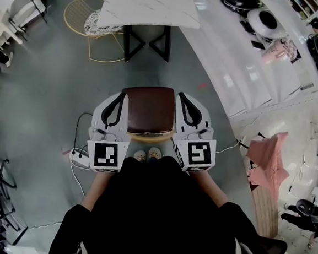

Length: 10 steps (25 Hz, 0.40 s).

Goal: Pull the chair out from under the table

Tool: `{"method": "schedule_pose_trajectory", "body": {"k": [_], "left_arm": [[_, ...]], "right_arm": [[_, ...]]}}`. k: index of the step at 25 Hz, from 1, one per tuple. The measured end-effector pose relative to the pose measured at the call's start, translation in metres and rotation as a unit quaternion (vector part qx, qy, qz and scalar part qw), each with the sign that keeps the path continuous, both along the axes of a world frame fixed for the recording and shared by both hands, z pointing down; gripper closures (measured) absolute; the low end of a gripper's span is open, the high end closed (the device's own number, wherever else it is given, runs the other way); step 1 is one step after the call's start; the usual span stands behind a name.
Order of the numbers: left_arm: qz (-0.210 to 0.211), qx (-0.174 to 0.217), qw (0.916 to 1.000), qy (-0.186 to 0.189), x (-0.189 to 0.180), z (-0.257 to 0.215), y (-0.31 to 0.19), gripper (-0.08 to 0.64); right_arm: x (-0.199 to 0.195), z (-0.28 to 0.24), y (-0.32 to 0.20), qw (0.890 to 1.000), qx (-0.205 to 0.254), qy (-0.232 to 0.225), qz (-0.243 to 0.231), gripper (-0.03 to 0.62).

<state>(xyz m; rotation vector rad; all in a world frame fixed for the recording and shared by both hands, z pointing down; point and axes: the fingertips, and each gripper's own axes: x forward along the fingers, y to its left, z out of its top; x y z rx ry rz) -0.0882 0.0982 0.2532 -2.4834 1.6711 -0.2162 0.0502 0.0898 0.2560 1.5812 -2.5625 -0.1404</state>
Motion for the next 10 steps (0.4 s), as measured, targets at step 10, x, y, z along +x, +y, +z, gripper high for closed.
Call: {"method": "schedule_pose_trajectory", "body": {"k": [10], "left_arm": [[0.000, -0.020, 0.9997, -0.011, -0.0005, 0.0106, 0.0013, 0.552]], "right_arm": [[0.0016, 0.0038, 0.0009, 1.000, -0.005, 0.001, 0.000, 0.572]]}}
